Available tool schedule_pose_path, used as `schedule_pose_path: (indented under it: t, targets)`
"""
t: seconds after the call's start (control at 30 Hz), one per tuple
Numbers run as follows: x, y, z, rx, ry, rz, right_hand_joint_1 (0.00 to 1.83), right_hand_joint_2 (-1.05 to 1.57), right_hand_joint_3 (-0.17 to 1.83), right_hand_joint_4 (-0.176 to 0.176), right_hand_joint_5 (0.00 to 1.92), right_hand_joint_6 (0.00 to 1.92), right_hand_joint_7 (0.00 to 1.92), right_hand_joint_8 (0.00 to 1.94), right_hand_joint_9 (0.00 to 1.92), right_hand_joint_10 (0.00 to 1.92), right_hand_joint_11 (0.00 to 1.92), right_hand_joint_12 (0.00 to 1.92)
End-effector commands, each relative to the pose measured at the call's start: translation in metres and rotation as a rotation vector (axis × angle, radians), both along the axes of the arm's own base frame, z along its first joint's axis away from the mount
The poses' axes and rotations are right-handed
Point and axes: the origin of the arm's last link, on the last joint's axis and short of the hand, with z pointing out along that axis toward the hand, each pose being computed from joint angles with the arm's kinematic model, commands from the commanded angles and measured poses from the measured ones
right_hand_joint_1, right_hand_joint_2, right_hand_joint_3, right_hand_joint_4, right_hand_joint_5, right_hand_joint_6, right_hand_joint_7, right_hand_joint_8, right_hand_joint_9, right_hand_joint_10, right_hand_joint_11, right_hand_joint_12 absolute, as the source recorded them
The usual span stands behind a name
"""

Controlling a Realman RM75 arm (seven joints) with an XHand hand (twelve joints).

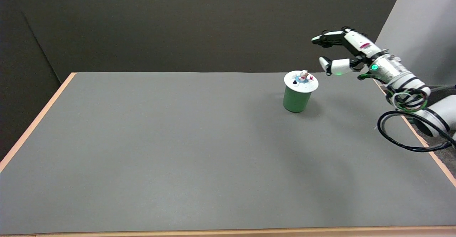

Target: Place the white cup lid onto the cup.

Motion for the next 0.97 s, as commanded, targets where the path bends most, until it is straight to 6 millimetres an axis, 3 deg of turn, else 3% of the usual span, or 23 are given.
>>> schedule_pose_path:
  t: [0.03, 0.23, 0.33, 0.4, 0.5, 0.53, 0.6, 0.93, 0.97]
  targets:
    - [0.006, 0.065, 0.061, -0.235, 0.004, 0.094, 0.83, 0.73, 0.95, 0.081, 0.71, 0.21, 0.7, 0.17, 0.71, 0.21, 0.07, 1.0]
    - [-0.01, 0.081, 0.085, -0.314, -0.043, 0.093, 0.82, 0.72, 0.97, 0.083, 0.72, 0.21, 0.72, 0.17, 0.72, 0.22, 0.08, 0.98]
    - [-0.019, 0.089, 0.095, -0.354, -0.046, 0.079, 0.87, 0.77, 0.87, 0.086, 0.72, 0.2, 0.71, 0.19, 0.72, 0.21, 0.05, 1.07]
    - [-0.024, 0.095, 0.102, -0.381, -0.056, 0.069, 0.83, 0.73, 0.97, 0.082, 0.72, 0.21, 0.72, 0.17, 0.71, 0.21, 0.08, 0.98]
    - [-0.029, 0.102, 0.111, -0.414, -0.062, 0.06, 0.83, 0.73, 0.97, 0.079, 0.72, 0.2, 0.72, 0.17, 0.7, 0.21, 0.07, 0.98]
    - [-0.031, 0.105, 0.114, -0.423, -0.06, 0.061, 0.86, 0.76, 0.88, 0.084, 0.72, 0.2, 0.7, 0.19, 0.7, 0.2, 0.04, 1.07]
    - [-0.033, 0.112, 0.12, -0.439, -0.048, 0.069, 0.82, 0.73, 0.97, 0.08, 0.72, 0.21, 0.71, 0.17, 0.69, 0.21, 0.07, 0.98]
    - [-0.036, 0.132, 0.126, -0.46, -0.044, 0.145, 0.83, 0.74, 0.96, 0.083, 0.75, 0.21, 0.72, 0.17, 0.69, 0.21, 0.07, 0.98]
    - [-0.037, 0.132, 0.126, -0.456, -0.04, 0.141, 0.85, 0.78, 0.88, 0.087, 0.75, 0.21, 0.71, 0.19, 0.7, 0.2, 0.04, 1.05]
